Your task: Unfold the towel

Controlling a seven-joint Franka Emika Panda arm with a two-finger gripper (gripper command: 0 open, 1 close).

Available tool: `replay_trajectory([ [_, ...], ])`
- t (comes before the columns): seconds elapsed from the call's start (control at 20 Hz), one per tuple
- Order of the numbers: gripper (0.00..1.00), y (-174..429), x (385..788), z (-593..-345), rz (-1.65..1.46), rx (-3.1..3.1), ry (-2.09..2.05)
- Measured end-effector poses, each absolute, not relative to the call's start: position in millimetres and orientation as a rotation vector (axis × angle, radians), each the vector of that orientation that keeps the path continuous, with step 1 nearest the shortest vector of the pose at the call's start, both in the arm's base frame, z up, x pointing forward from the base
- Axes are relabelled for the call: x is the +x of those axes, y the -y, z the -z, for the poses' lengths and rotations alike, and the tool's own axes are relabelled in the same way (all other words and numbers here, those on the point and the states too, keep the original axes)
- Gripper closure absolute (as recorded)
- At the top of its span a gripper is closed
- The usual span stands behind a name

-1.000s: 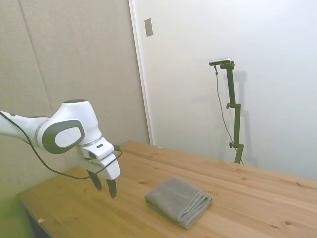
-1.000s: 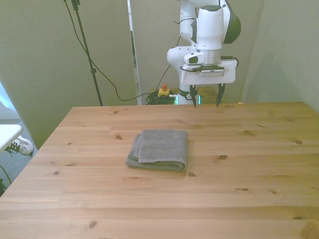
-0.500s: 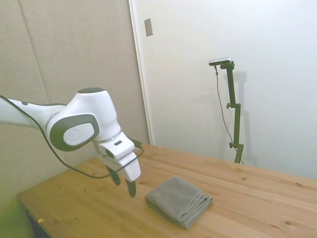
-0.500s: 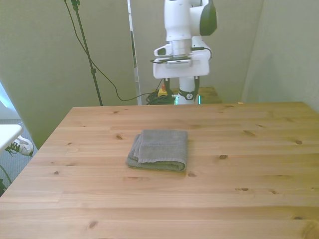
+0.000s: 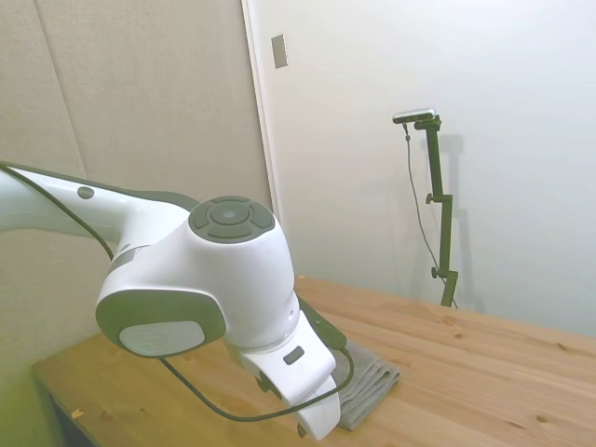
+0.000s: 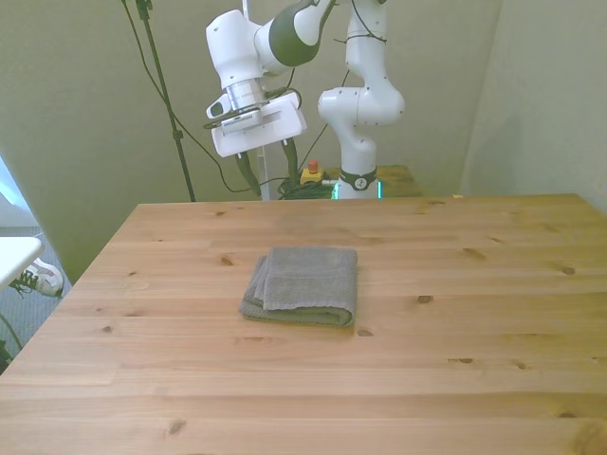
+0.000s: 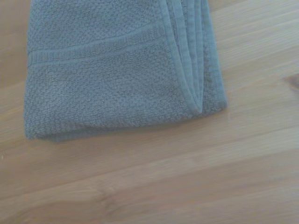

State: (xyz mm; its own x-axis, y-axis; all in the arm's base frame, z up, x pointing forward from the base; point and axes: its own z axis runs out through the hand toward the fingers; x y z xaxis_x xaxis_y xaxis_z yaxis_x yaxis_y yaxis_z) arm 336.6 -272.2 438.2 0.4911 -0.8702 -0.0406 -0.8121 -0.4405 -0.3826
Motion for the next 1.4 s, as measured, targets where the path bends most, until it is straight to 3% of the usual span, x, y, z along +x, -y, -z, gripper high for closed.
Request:
replay_trajectory([
  [0.2, 0.00, 258, 338, -421, 0.260, -2.392, -1.414],
  [0.5, 0.00, 296, 381, -423, 0.314, -2.293, -1.505],
  [0.9, 0.00, 329, 443, -380, 0.256, -2.205, -1.576],
  [1.4, 0.00, 300, 455, -372, 0.171, -2.233, -1.491],
])
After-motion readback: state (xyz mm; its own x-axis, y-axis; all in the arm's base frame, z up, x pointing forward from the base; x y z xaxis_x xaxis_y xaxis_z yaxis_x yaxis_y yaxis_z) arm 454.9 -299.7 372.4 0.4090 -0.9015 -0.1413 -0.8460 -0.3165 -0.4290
